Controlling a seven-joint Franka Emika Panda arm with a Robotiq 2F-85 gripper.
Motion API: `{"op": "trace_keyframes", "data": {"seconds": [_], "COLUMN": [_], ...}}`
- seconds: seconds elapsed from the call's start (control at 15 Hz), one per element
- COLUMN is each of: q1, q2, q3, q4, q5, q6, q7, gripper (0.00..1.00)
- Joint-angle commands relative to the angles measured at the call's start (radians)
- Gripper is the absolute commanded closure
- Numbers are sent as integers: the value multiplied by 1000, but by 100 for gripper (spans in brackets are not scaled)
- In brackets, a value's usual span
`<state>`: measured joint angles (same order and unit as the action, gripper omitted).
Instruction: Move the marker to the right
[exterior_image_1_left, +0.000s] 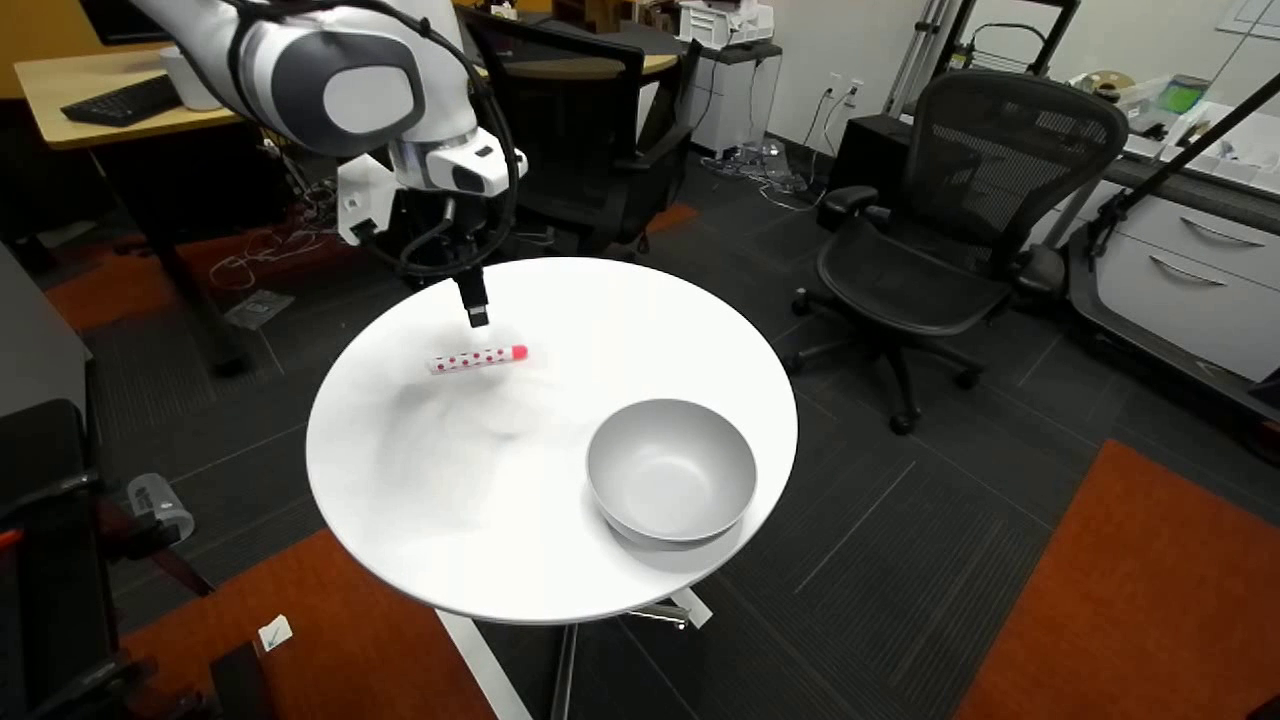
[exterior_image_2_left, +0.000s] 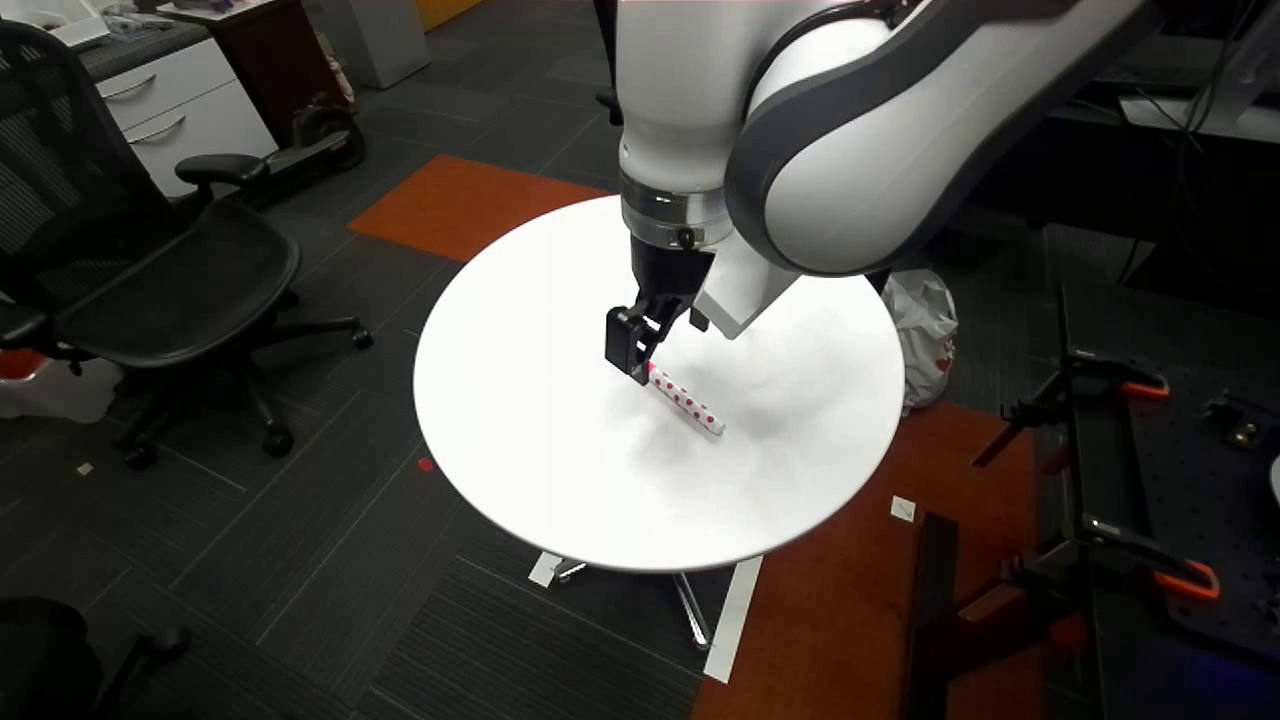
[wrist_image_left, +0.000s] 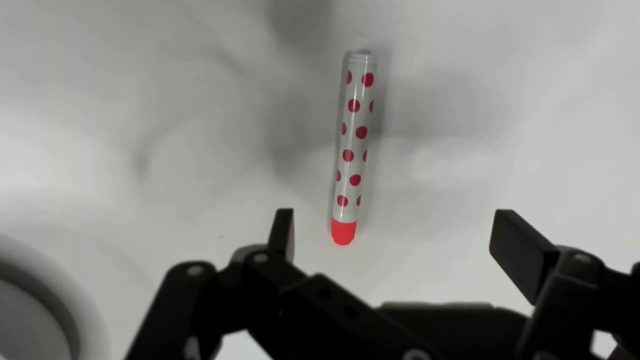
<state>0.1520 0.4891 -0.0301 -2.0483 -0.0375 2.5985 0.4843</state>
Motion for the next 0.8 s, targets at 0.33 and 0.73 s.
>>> {"op": "trace_keyframes", "data": {"seconds": [0.33, 0.73], "q1": [75, 74], "q2": [125, 166], "q3": [-89, -88], "q4": [101, 127], "q5": [-11, 5], "q6": [30, 24], "q7": [33, 20], "gripper": [0, 0]}}
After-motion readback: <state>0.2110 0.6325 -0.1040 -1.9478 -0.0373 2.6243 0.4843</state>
